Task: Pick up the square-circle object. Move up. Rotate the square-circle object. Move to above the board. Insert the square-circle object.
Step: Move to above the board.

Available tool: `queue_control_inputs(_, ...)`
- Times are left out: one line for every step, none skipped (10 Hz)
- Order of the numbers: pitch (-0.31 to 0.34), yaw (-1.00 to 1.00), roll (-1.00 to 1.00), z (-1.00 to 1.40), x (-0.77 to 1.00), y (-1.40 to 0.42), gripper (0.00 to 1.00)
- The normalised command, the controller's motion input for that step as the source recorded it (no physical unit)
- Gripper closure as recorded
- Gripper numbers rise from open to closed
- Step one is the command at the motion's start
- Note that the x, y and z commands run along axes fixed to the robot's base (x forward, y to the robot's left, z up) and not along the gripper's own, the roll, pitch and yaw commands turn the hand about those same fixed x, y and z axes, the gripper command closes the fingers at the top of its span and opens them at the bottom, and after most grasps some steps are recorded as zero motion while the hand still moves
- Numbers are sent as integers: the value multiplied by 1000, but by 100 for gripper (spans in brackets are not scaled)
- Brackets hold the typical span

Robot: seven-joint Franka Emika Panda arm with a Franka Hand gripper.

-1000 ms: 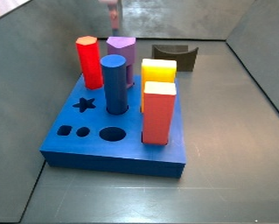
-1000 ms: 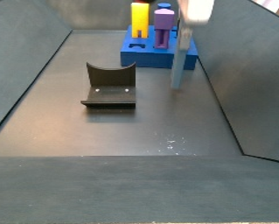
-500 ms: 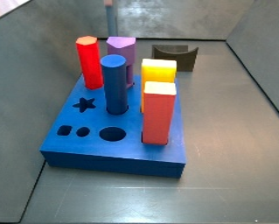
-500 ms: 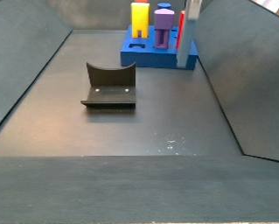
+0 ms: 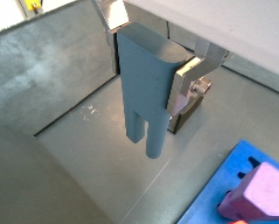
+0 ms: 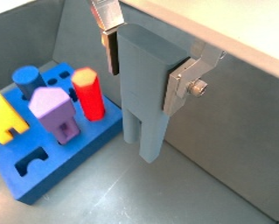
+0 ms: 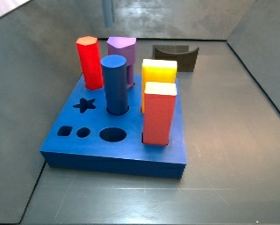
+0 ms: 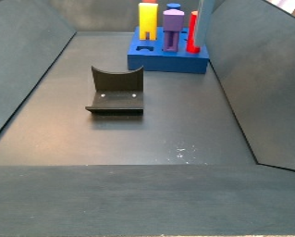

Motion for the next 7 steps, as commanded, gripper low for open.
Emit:
queue_control_inputs(90,14,-56,714,-11,-42,100)
queue_control_inputs(87,16,-57,501,0,-27,100)
queue_control_inputs(86,17,-58,340,4,-23,100)
queue_control_inputs(87,17,-58,238,5,-20,100)
queue_control_inputs(44,1000,20,50,313,-1000,100)
queue_control_inputs(45,1000,29,49,319,-1000,100)
queue_control_inputs(50,1000,32,44,336,-1000,100)
